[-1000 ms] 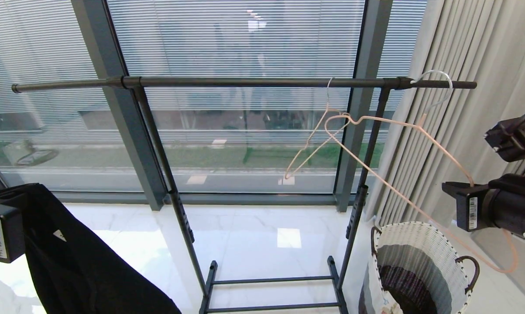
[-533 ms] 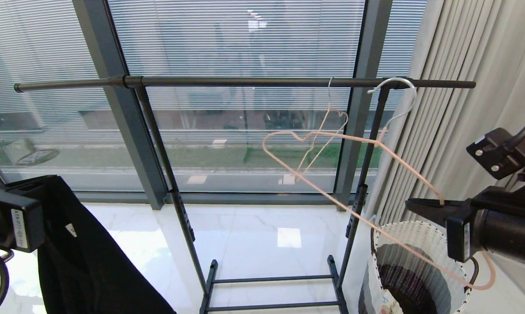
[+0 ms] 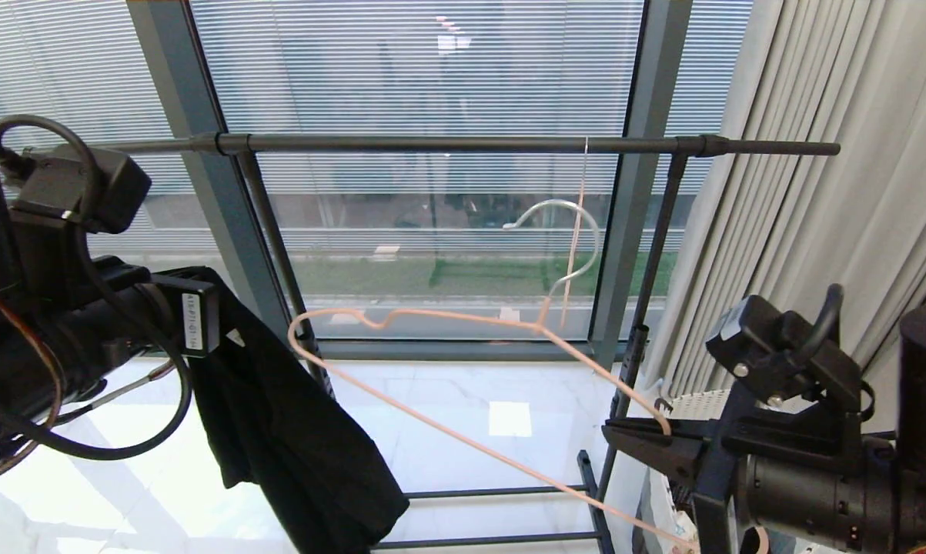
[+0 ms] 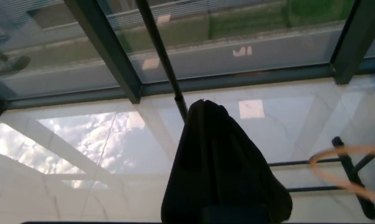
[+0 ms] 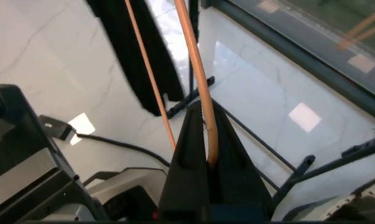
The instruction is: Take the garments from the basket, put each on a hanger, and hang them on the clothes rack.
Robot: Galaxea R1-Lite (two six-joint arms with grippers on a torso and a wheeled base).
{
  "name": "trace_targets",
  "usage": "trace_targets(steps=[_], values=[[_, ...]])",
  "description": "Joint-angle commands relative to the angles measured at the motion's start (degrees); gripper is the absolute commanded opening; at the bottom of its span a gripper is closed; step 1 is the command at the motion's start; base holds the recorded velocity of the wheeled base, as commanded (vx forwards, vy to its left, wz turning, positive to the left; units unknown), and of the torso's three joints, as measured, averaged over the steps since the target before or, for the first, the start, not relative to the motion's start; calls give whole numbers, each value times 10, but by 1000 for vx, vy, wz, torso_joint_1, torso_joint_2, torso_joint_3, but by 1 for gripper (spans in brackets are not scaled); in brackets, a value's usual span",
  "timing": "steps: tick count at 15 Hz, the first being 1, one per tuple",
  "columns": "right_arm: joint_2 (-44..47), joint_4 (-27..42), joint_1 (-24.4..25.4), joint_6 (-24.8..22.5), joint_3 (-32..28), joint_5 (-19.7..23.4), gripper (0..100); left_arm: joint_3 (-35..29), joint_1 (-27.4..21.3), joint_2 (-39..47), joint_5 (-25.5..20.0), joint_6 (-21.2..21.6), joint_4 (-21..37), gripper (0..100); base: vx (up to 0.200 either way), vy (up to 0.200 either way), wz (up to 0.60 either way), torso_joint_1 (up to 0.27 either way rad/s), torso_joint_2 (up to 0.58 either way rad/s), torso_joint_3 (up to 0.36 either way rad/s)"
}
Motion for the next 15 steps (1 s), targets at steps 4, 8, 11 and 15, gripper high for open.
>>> trace_targets(steps=[4,8,11,15], values=[[39,-15,13,0,-3,5,0,-1,-31,28,0,0,-14,0,0,0,0,0,0,0],[64,-24,11,1,-34,2,0,0,-62,25,0,0,-14,0,0,0,0,0,0,0],[76,-25,11,1,-48,2,0,1,-69,25,0,1,-14,0,0,0,0,0,0,0],[115,-25,12,2,-86,1,0,-3,-147,20,0,-7,-14,0,0,0,0,0,0,0]])
